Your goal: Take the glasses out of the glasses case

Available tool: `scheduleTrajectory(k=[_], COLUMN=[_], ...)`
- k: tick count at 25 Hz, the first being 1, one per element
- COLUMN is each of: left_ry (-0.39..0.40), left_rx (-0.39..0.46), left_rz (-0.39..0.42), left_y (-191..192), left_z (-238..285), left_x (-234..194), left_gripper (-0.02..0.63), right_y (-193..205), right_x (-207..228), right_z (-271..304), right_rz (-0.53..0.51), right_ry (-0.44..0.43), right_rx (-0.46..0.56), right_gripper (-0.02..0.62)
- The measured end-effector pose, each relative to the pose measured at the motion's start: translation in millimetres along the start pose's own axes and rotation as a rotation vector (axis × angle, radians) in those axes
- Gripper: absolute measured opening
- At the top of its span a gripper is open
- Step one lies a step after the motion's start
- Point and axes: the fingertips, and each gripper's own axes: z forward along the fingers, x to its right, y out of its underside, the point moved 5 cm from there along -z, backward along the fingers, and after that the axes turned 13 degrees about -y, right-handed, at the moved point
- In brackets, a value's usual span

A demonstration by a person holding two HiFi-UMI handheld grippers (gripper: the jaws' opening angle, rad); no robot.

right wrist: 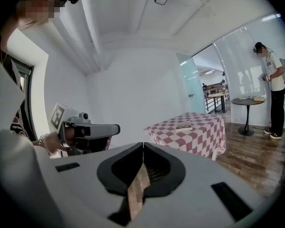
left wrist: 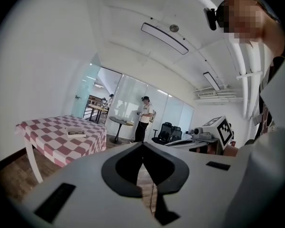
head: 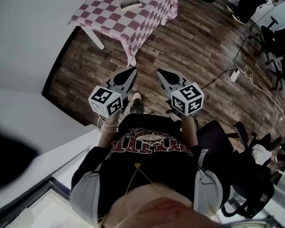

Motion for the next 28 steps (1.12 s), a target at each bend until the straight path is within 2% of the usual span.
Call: scheduleTrajectory(k=[8,22,28], left_ry=[0.057,0.084,0.081], left_rx=[-0.017,-0.039,-0.018], left_rz=[0.024,0.035,0.056], left_y=[-24,-51,-72], left_z=[37,79,89], left_x=[-36,-114,-143], left_gripper=[-0.002,-0.002,-0.002], right_y=[-26,-58,-75], right_x=[29,78,93], right_z=[37,110,145], right_rz=[-0.007,0.016,0.006], right_ry=[0.014,0.046,0.049], right_rx=[0.01,0.035,0.046], right_gripper=[0.021,0.021,0.021])
